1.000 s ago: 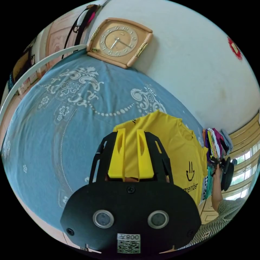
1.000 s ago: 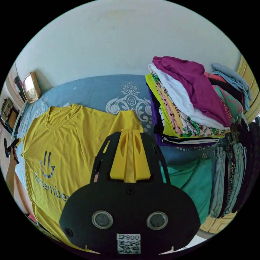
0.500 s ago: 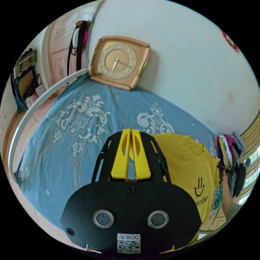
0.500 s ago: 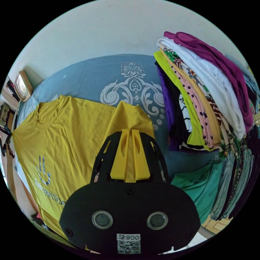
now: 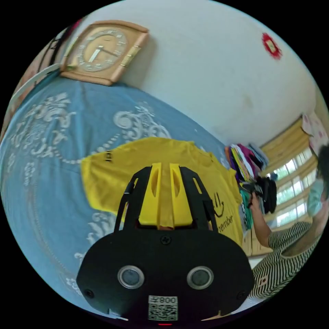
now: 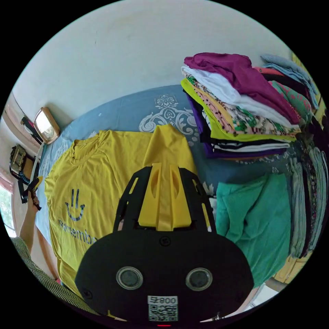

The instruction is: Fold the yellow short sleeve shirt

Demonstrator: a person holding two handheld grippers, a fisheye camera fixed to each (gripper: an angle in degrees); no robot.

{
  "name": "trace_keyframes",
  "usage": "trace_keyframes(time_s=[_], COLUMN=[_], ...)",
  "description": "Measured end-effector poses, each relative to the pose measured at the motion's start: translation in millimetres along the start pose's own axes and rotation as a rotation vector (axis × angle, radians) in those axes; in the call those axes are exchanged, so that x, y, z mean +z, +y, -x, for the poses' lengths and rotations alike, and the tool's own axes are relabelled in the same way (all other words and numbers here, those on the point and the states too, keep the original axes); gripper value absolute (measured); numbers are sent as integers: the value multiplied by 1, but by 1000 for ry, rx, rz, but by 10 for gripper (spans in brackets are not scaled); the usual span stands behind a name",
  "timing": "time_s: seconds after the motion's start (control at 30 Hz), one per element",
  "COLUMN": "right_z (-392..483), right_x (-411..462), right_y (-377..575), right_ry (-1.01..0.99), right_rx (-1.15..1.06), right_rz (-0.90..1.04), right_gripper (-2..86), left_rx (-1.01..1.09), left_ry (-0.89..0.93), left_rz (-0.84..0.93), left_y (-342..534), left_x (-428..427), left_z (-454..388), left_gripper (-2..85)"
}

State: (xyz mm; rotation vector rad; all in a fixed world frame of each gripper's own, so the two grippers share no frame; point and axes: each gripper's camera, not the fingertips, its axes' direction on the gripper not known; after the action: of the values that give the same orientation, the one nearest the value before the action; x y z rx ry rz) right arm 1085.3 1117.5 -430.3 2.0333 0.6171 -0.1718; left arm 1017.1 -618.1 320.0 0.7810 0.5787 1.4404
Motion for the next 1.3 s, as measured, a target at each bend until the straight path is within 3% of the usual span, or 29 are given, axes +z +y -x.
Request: trace_keyframes(time_s=[0.1, 0.23, 0.27, 0.43, 0.6, 0.87, 1.07, 1.3], right_z=[-20, -44, -51, -78, -111, -179, -208, -239], right_x=[-16, 14, 11, -10, -41, -27, -10, 4], right_y=[49, 86, 93, 109, 165, 220, 235, 244], right_ry=[23, 30, 7, -31, -15, -163, -216, -331], right_rx=[46, 50, 60, 103, 274, 516, 544, 525], right_rz=[-7, 151, 95, 73, -45, -174, -201, -207], right_gripper=[43, 26, 21, 20, 49, 68, 64, 29], left_rx=[188, 276, 270, 244, 342, 587, 765, 877], left_ry=[37, -120, -158, -81, 19, 206, 266, 286], left_rz=[130, 301, 364, 259, 297, 448, 536, 512], left_y=[23, 63, 76, 113, 152, 204, 245, 253], left_x=[61, 153, 177, 188, 243, 431, 553, 669], left_z=[-40, -44, -32, -19, -32, -112, -165, -204], left_gripper=[22, 11, 10, 11, 29, 57, 68, 83])
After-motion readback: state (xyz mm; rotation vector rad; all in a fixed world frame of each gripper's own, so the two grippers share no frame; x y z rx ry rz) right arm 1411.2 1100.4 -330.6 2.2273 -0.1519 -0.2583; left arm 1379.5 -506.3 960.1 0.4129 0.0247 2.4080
